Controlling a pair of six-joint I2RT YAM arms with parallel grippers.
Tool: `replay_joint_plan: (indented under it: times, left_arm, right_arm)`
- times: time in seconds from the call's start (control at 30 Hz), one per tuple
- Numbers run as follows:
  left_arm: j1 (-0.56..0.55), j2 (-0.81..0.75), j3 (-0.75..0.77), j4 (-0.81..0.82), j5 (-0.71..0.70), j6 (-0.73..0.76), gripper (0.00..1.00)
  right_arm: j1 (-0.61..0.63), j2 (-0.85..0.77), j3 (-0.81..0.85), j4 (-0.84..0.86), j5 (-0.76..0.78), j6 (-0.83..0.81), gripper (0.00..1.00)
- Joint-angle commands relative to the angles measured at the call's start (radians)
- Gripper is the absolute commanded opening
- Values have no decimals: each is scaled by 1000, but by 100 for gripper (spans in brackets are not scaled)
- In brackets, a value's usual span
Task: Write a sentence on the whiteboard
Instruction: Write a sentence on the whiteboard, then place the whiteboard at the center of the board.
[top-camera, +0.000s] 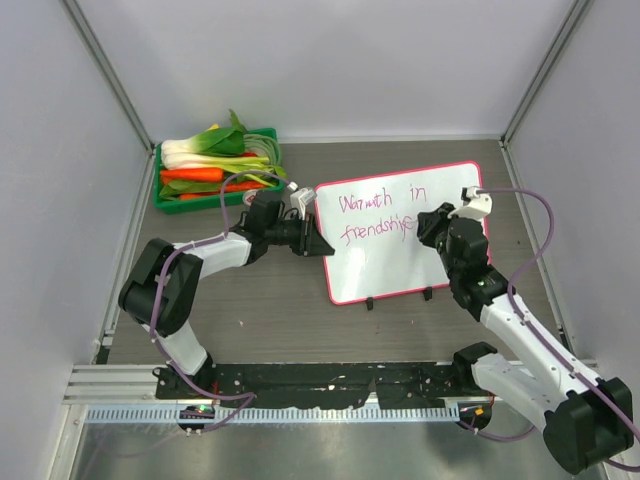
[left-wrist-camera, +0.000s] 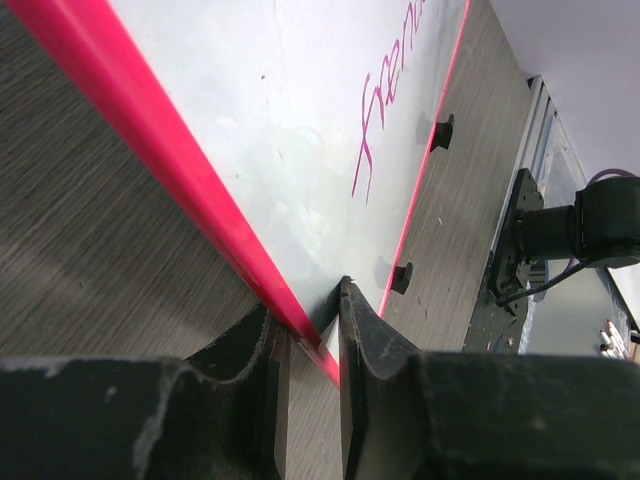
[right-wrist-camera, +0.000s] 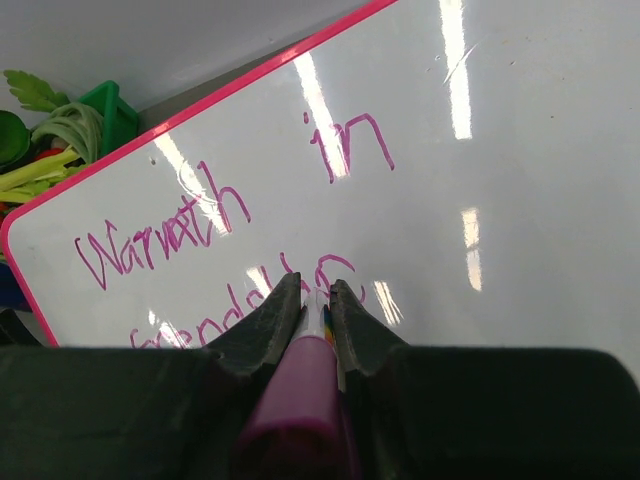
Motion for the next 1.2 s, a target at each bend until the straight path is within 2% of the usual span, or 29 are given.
replay_joint_plan:
  times: [0.0, 0.67, 0.97, 1.17]
  left_arm:
    - [-20, 36, -22, -97, -124, 137, 0]
    - [-23, 38, -23, -97, -120, 134, 0]
    - [-21, 36, -22, -97, -121, 134, 0]
    - [-21, 36, -23, -96, -121, 134, 0]
  right_arm:
    - [-4, -53, -6, -27, 52, -29, 1]
    - [-7, 10, -65, -7, 90, -38, 1]
    - [-7, -11, -43, -39, 82, -49, 1]
    - [-7, -89, 4, -62, 44, -43, 2]
